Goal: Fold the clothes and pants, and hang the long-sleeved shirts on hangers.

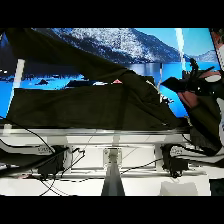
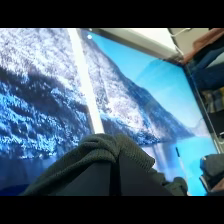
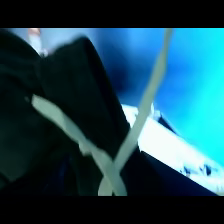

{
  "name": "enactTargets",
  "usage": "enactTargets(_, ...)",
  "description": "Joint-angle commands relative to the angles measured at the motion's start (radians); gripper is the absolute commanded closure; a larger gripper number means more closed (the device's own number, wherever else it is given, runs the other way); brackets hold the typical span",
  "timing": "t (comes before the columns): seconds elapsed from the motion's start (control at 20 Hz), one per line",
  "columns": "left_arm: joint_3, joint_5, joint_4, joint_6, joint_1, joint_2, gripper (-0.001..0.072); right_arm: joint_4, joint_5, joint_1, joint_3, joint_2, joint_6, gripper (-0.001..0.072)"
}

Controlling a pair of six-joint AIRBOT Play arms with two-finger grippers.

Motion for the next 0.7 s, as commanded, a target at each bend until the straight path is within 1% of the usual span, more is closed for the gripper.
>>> enactTargets(0.0, 0.001, 0.002, 0.027, -0.006, -0.007, -0.001, 0.0687, 0.079, 0.006, 0.053, 0.137, -0.125, -0.055, 0.0216)
enactTargets(0.05, 0.001, 0.002, 0.027, -0.006, -0.008, -0.002, 0.0687, 0.063, -0.006, 0.077, 0.175, -0.16, -0.051, 0.0216)
enactTargets(0.1, 0.001, 0.001, 0.027, -0.006, -0.009, -0.003, 0.0687, 0.053, -0.017, 0.093, 0.206, -0.195, -0.019, 0.0216)
enactTargets(0.15, 0.001, 0.001, 0.027, -0.006, -0.01, -0.005, 0.0687, 0.055, -0.01, 0.102, 0.235, -0.232, 0.019, 0.0216)
enactTargets(0.2, 0.001, 0.002, 0.027, -0.006, -0.01, -0.007, 0.0687, 0.055, 0.017, 0.107, 0.261, -0.269, 0.037, 0.0216)
enactTargets(0.35, 0.001, 0.001, 0.027, -0.006, -0.01, -0.016, 0.0687, 0.053, 0.101, 0.109, 0.288, -0.332, 0.037, 0.0217)
enactTargets(0.55, 0.001, 0.001, 0.026, -0.007, -0.01, -0.035, 0.0687, 0.03, 0.125, 0.116, 0.288, -0.34, 0.029, 0.0221)
enactTargets(0.65, 0.001, 0.0, 0.026, -0.007, -0.011, -0.04, 0.0687, 0.034, 0.153, 0.127, 0.288, -0.34, -0.003, 0.026)
